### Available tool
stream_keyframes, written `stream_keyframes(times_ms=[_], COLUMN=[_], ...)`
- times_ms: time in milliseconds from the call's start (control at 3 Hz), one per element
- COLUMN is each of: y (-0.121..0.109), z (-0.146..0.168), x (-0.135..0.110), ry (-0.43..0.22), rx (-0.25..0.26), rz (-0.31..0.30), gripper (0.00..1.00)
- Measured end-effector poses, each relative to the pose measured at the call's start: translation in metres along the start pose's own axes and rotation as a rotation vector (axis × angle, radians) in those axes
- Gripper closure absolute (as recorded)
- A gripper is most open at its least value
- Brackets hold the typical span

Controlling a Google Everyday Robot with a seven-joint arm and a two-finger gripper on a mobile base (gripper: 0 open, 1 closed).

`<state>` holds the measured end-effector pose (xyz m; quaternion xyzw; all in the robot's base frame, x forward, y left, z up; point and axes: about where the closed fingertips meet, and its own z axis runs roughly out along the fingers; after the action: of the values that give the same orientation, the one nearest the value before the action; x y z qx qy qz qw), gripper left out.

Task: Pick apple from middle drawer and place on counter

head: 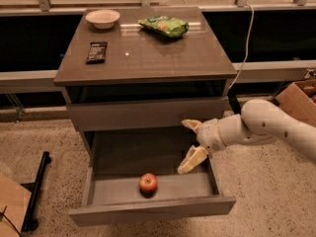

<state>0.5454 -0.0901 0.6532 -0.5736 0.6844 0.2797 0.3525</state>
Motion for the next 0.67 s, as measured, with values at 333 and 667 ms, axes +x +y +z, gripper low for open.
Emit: stream_keyframes(times_ms=[333,667], y=[0.0005,-0.0013], z=[0.0039,0.0132], x=[0.0025,0.0103], ry=[-0.003,0.003], rx=[-0.007,0.027], rz=[0.005,0.039], gripper=[0.0,0.0])
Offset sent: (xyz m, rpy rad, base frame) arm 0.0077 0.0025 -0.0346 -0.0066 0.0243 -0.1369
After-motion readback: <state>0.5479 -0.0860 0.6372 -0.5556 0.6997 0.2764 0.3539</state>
